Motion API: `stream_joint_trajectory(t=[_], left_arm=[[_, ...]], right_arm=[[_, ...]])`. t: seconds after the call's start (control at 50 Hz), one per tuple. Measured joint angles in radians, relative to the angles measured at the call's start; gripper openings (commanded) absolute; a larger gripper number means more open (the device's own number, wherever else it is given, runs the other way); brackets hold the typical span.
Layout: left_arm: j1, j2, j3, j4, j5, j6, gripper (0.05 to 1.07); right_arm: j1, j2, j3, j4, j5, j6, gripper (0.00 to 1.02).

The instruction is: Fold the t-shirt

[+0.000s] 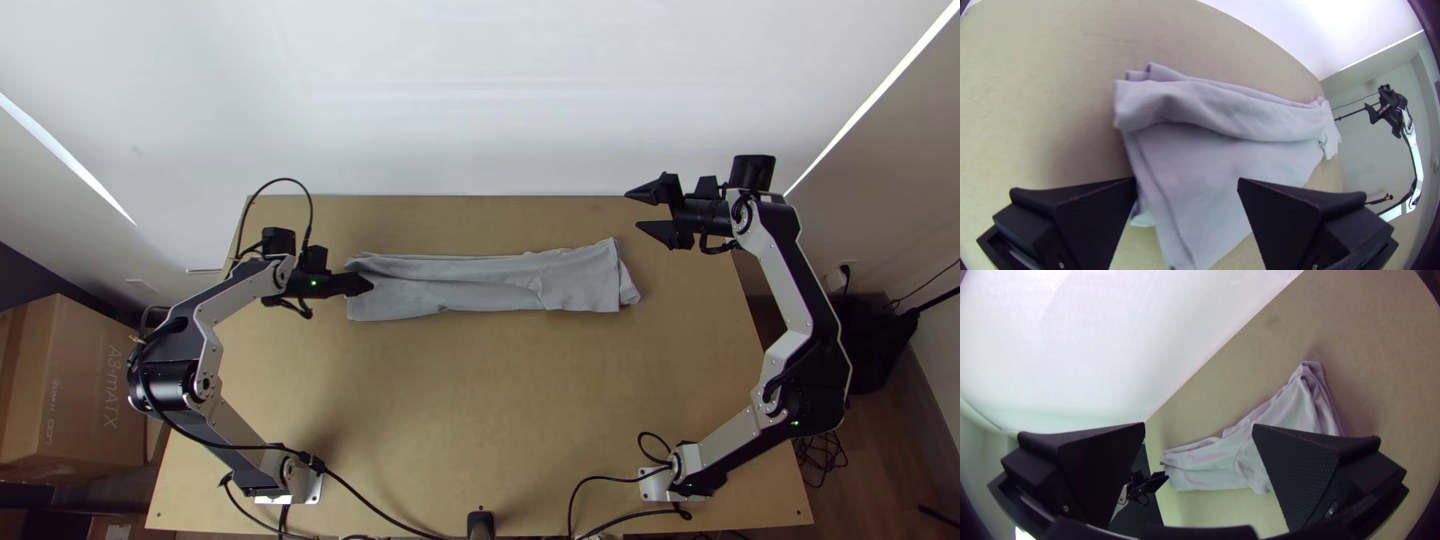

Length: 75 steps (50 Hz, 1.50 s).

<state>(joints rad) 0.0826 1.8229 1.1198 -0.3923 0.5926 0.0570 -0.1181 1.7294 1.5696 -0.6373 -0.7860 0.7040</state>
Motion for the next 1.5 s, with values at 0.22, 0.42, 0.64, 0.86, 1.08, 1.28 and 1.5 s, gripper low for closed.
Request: stream_joint_trajectory(t=[0.22,0.42,0.64,0.86,1.08,1.28,1.5], left_arm=[[-0.107,0.015,0.003,0.084,-0.032,-0.084,0.72],[-0.13,0.024,0.002,0.135,-0.053,-0.146,0.15],[-0.001,0.009,-0.047,0.152,-0.045,-0.15,0.08],[0.256,-0.057,-0.065,0.077,-0.015,-0.054,0.08],[0.481,-0.101,-0.018,-0.145,0.07,0.079,0.08],[0.538,-0.19,0.05,-0.304,0.108,0.151,0.08],[0.328,-0.333,0.119,-0.344,0.119,0.083,0.08]], right_arm=[[0.023,-0.006,0.0,0.0,0.0,0.003,0.99],[0.035,-0.023,0.0,0.0,0.0,0.003,0.99],[0.035,-0.036,-0.01,0.0,0.0,0.003,0.99],[0.035,-0.036,-0.031,0.001,0.0,0.003,0.99],[0.035,-0.036,-0.058,0.002,0.0,0.002,0.99],[0.035,-0.039,-0.078,0.002,0.0,0.002,0.99],[0.035,-0.055,-0.091,0.002,0.0,-0.001,0.99]])
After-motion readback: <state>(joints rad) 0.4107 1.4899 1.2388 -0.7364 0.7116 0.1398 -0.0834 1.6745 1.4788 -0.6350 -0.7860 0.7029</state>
